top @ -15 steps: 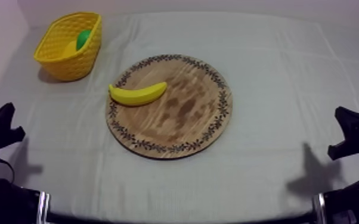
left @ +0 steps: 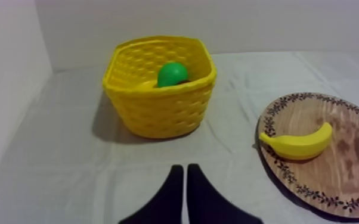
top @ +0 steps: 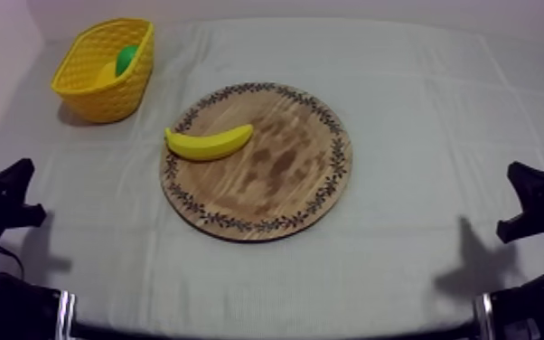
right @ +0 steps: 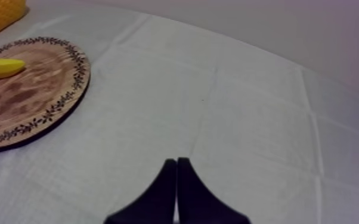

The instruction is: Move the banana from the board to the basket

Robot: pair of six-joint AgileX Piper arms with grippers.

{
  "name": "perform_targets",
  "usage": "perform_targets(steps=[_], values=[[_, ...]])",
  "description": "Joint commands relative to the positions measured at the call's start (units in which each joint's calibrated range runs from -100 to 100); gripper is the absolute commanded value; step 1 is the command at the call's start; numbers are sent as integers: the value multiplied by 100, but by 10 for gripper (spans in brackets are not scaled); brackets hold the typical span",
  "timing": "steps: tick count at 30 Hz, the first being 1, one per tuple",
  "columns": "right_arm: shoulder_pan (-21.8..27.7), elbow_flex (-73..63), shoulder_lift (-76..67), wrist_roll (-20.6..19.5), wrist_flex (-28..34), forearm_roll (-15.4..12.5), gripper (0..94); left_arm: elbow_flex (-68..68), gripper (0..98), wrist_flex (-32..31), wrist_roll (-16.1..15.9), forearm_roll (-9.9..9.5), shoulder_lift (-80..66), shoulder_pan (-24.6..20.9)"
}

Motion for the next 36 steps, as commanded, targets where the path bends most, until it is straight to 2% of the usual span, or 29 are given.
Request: perform_targets(steps=[1,10,28,32,36], values=[[0,-3,0,0,3,0,3,-37,0,-30,-17,-10,5,4],[0,-3,0,3,3,0,3,-1176,0,15,38,-24,984,119],[0,-3,0,0,3,0,3,-5532,0,371,295,-1,4558,593],[0,-3,0,0,3,0,3,-6328,0,602,-89,151,5252,670],[0,-3,0,0,3,0,3,-6857,0,696,-435,220,5875,757]])
